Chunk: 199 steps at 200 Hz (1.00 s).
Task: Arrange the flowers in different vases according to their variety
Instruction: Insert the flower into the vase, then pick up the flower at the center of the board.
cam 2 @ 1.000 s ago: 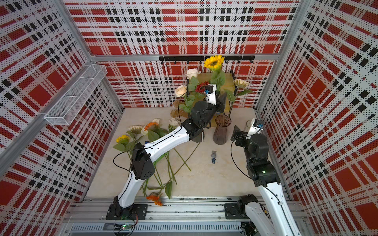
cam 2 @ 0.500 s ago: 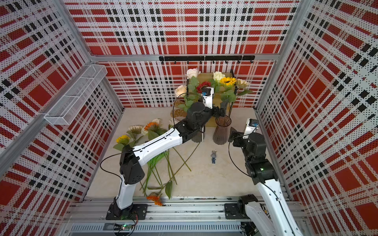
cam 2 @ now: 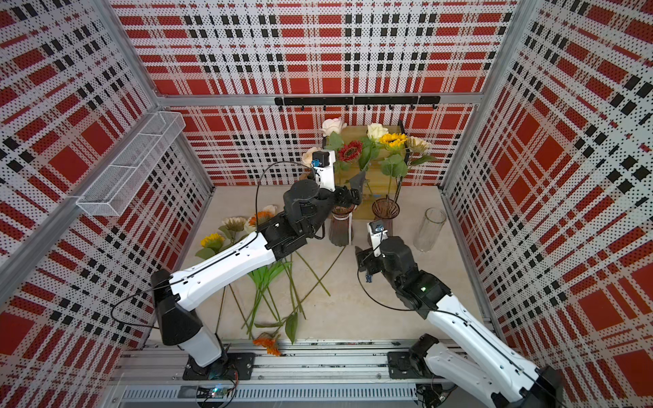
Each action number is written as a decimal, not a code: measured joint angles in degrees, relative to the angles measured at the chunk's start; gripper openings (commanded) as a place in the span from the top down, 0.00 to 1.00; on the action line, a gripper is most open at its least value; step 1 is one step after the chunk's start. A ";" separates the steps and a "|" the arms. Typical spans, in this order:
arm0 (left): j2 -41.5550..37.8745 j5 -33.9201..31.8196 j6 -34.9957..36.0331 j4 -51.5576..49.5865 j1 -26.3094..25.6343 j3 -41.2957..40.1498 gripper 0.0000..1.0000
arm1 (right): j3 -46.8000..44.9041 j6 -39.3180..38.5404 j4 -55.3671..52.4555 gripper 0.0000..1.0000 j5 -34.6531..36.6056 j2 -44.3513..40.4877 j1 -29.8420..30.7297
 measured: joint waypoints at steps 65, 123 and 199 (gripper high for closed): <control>-15.87 3.21 -12.35 -12.66 16.50 -14.62 0.01 | 5.03 -4.17 -7.41 0.05 -0.57 14.84 12.17; -20.17 11.69 -20.24 -24.06 28.89 -17.66 0.00 | 15.91 -11.17 -12.35 0.07 -6.54 35.45 18.18; -25.51 19.41 -22.47 -30.32 38.66 -22.97 0.00 | 27.12 -19.52 -18.10 0.10 -10.19 51.25 20.92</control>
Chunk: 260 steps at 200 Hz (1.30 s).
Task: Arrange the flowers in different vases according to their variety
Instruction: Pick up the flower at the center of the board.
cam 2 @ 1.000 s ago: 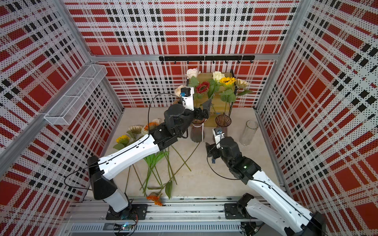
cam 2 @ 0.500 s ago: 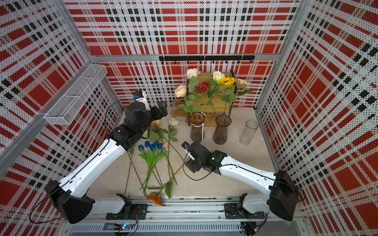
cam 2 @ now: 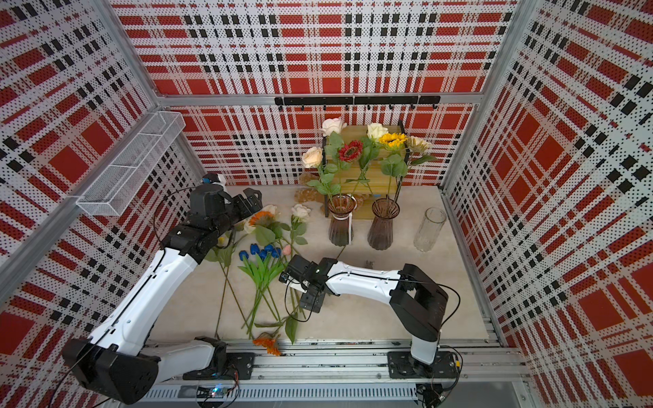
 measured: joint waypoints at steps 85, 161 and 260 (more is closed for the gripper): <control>-1.92 3.58 0.57 -1.44 5.01 -1.22 0.01 | 5.62 -2.05 -0.90 0.11 -1.42 9.18 0.00; -1.95 4.85 1.14 -1.75 6.80 -1.22 0.03 | 10.34 -4.35 -0.90 0.24 -3.96 13.60 -0.11; -2.99 5.62 1.79 -2.10 8.15 -2.03 0.04 | 12.66 -4.59 -2.58 0.53 -8.46 15.87 -1.18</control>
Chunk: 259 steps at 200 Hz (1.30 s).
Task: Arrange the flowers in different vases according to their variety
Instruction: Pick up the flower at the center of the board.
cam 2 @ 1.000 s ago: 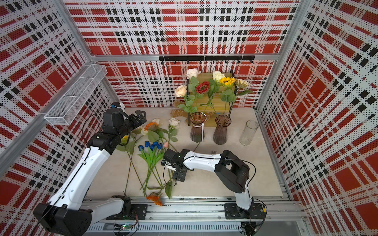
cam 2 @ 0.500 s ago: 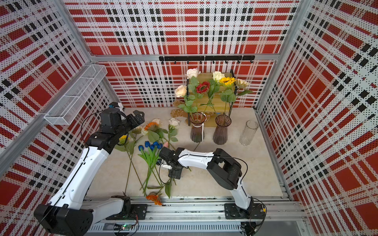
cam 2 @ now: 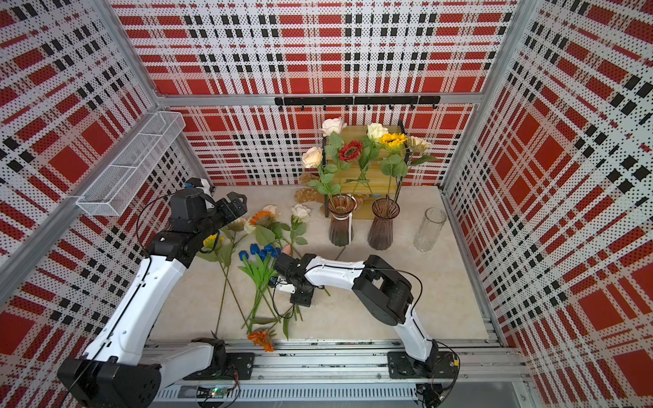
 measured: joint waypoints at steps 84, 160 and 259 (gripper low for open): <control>0.00 0.68 0.31 0.00 0.13 0.00 0.05 | -0.13 -1.64 1.27 0.95 6.45 -0.20 -0.07; 0.00 0.79 0.07 -0.90 0.28 0.00 0.06 | -0.98 -2.99 4.59 1.00 13.90 -5.75 -0.20; -0.94 0.98 -3.34 -3.06 0.11 -5.70 0.09 | -1.27 0.26 11.08 1.00 22.62 -19.93 -9.49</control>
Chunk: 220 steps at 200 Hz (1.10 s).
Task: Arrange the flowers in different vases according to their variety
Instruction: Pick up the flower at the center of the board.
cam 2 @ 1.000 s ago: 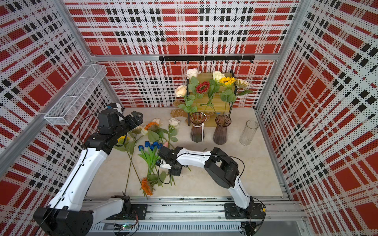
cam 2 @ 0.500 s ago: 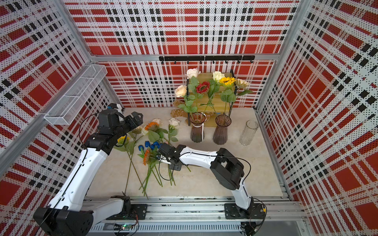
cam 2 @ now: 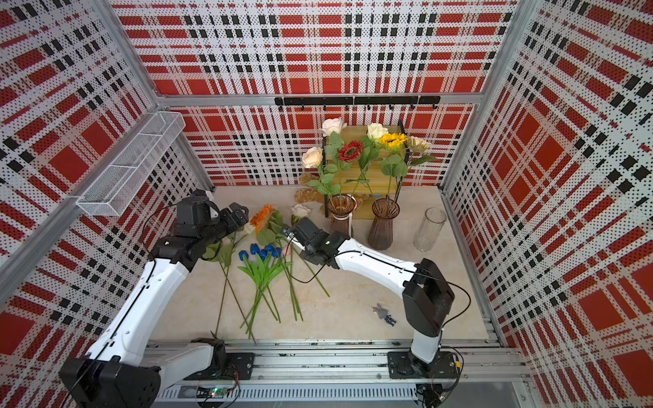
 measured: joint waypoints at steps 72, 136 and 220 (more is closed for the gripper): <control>4.66 -1.29 -3.85 0.70 -11.47 -6.64 0.24 | 0.15 5.66 0.00 1.00 -0.79 -13.05 -9.11; 12.72 2.73 -4.33 4.90 -10.64 -11.47 0.46 | 1.77 8.17 0.50 1.00 -0.94 -21.64 -11.30; 22.60 6.93 -2.95 11.26 -9.60 -12.68 0.55 | -2.93 11.13 7.98 1.00 0.04 -35.54 -16.04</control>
